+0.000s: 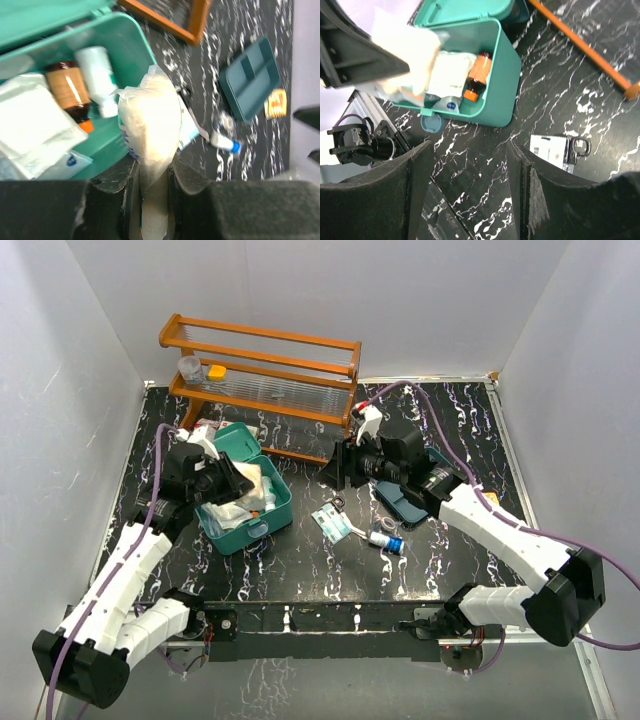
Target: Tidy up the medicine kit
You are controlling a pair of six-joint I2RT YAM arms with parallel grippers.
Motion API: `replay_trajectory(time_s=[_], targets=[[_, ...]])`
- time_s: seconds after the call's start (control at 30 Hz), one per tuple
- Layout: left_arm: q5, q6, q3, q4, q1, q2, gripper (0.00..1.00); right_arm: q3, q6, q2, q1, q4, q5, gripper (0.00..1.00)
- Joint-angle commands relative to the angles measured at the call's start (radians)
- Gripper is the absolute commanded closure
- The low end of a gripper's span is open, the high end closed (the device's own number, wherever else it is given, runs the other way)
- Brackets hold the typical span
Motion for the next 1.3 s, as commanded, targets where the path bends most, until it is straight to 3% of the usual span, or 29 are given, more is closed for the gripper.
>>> replay_trajectory(time_s=[0.0, 0.13, 0.5, 0.9, 1.1, 1.27], targets=[[-0.288, -0.072, -0.004, -0.012, 0.007, -0.042, 0.85, -0.043, 0.075, -0.007, -0.002, 0.081, -0.002, 0.42], [-0.357, -0.107, -0.043, -0.019, 0.007, -0.024, 0.85, -0.051, 0.102, 0.004, -0.001, 0.098, -0.013, 0.42], [-0.369, -0.099, -0.131, 0.023, 0.012, 0.094, 0.83, -0.052, 0.125, 0.043, -0.002, 0.111, -0.024, 0.42], [-0.447, -0.054, -0.152, 0.021, 0.044, 0.188, 0.83, -0.038, 0.134, 0.059, -0.001, 0.103, -0.028, 0.42], [-0.484, -0.039, -0.124, -0.006, 0.043, 0.192, 0.77, -0.035, 0.137, 0.067, -0.002, 0.105, -0.033, 0.42], [-0.471, -0.039, -0.124, 0.025, 0.044, 0.204, 0.81, -0.035, 0.136, 0.068, -0.002, 0.106, -0.036, 0.42]])
